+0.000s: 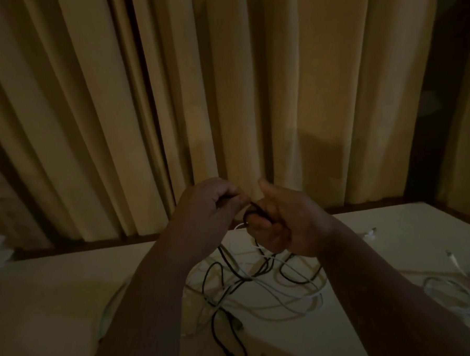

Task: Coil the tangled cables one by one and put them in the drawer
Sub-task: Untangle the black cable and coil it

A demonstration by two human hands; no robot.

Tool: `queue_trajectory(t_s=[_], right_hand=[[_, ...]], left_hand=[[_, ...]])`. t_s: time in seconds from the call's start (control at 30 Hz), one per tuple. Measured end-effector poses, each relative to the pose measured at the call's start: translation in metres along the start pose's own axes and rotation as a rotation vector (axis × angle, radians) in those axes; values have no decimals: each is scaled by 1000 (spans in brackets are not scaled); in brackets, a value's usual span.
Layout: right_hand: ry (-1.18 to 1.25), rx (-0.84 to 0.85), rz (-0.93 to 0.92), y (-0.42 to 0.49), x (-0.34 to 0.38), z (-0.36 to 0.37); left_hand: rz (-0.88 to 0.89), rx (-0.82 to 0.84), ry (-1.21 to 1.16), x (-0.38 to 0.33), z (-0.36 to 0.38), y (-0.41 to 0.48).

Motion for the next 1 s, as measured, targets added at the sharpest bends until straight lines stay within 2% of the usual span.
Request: queue_trajectory(t_s=[0.1, 0.23, 0.37, 0.53, 0.67, 0.83, 0.93, 1.0], right_hand=[[188, 35, -68, 1, 6, 6], [413, -40, -233, -6, 24, 8], [605, -83, -454, -21, 42, 2], [692, -139, -737, -44, 66, -15], [613, -242, -852, -59, 79, -29], [495, -431, -834, -58, 77, -37], [176, -707, -787, -53, 75, -44], [-88, -888, -692, -46, 68, -54]], left_hand=[[-1, -82, -40, -3, 2, -2], [-75, -138, -133, 3, 18, 0], [-170, -42, -273, -3, 45, -3], [-120, 70, -228, -17, 60, -9], [-97, 151, -140, -32, 68, -15], [-134, 254, -117, -36, 74, -20], [-108, 293, -43, -38, 72, -20], [-65, 287, 50, -39, 67, -19]])
Point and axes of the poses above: each hand's wrist, its own y-axis towards the middle knuckle, its own z-axis out of the palm, x = y × z, the point moved 5 cm from there along y, towards the middle knuckle, and after that the axes turned 11 degrees about y, right-handed, at the moved point
